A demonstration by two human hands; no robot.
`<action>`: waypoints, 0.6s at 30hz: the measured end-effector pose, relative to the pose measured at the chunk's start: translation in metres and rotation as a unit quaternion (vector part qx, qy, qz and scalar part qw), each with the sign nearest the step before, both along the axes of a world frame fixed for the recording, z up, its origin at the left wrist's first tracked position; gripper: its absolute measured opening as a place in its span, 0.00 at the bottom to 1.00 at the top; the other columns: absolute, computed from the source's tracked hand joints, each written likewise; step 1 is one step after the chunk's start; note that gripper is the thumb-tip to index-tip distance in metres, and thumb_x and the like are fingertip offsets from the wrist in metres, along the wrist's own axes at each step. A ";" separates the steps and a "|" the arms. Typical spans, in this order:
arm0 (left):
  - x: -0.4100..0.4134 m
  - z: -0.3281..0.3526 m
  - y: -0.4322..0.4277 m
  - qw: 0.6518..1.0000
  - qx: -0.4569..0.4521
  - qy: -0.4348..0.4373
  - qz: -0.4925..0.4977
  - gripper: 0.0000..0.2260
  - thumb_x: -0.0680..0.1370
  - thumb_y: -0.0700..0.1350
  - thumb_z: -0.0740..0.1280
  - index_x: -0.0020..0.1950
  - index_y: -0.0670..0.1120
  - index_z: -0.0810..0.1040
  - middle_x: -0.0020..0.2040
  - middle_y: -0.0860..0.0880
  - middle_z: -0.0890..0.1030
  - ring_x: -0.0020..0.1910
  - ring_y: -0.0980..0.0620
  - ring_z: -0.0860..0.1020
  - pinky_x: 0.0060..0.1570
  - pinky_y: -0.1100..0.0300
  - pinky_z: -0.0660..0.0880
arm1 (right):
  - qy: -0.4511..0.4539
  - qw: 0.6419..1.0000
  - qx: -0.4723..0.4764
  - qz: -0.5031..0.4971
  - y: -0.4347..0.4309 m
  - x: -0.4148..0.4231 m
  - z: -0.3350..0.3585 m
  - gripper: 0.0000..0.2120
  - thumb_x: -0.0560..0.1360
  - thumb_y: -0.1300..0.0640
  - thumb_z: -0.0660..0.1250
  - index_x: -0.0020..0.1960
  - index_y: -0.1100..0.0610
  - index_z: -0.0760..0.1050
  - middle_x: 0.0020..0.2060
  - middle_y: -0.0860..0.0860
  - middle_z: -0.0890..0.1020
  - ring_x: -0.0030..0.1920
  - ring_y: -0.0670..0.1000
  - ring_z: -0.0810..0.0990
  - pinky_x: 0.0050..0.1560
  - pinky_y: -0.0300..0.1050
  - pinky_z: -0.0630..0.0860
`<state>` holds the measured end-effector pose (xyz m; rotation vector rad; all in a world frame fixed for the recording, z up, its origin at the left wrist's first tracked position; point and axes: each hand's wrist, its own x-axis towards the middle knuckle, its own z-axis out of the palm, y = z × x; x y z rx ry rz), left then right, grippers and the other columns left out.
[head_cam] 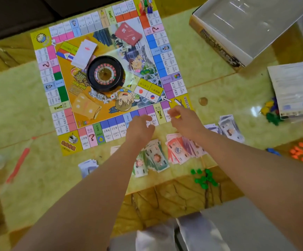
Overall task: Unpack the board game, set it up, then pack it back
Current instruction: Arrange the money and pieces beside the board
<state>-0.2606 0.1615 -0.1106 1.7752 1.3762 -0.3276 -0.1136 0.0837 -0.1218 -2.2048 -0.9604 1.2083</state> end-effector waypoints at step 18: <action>-0.006 0.017 -0.146 0.999 -0.041 0.012 -0.011 0.08 0.79 0.43 0.62 0.54 0.47 0.80 0.49 0.50 0.79 0.43 0.49 0.77 0.42 0.57 0.76 | -0.050 0.995 -0.067 0.057 -0.136 0.003 0.015 0.06 0.78 0.60 0.61 0.49 0.57 0.77 0.32 0.43 0.70 0.33 0.43 0.70 0.44 0.45 0.74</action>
